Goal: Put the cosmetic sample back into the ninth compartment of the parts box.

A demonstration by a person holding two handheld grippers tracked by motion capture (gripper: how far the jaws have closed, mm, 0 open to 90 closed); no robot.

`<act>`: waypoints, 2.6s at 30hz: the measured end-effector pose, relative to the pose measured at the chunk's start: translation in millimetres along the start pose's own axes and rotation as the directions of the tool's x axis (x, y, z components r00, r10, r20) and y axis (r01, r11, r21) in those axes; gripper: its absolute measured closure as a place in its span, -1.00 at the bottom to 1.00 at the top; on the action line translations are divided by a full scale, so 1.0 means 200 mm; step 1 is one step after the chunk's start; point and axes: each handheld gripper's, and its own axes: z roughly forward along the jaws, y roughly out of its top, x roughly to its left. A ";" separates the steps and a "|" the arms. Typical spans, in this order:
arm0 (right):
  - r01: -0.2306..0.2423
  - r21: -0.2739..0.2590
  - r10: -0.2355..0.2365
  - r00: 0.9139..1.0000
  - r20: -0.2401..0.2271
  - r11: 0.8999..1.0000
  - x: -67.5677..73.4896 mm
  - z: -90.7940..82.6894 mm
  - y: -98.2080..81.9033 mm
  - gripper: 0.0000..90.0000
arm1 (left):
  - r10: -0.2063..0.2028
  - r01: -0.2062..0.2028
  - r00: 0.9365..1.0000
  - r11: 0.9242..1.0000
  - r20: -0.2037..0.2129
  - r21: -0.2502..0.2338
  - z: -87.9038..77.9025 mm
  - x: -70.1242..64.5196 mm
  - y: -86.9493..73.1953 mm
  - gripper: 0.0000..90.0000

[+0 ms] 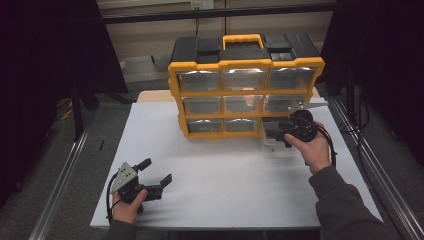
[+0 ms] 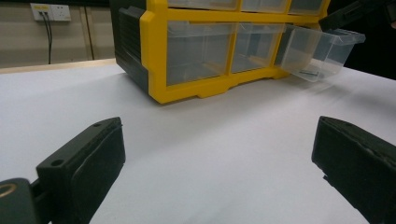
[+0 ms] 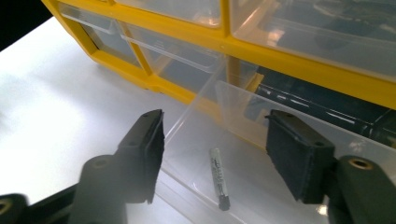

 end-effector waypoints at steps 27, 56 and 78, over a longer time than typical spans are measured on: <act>0.018 -0.139 -0.026 0.998 -0.055 0.990 0.04 -0.11 -0.10 -0.67 | 0.005 -0.005 1.000 1.000 0.007 0.002 0.00 0.00 0.00 -0.94; 0.019 -0.247 -0.035 0.998 -0.060 0.969 0.04 -0.23 -0.27 -0.80 | 0.011 -0.011 1.000 1.000 -0.004 0.000 0.00 -0.01 0.01 -0.94; 0.018 -0.287 -0.028 0.999 -0.033 0.958 0.00 -0.27 -0.44 -0.85 | 0.005 -0.005 1.000 1.000 0.000 -0.001 0.00 -0.01 0.00 -0.94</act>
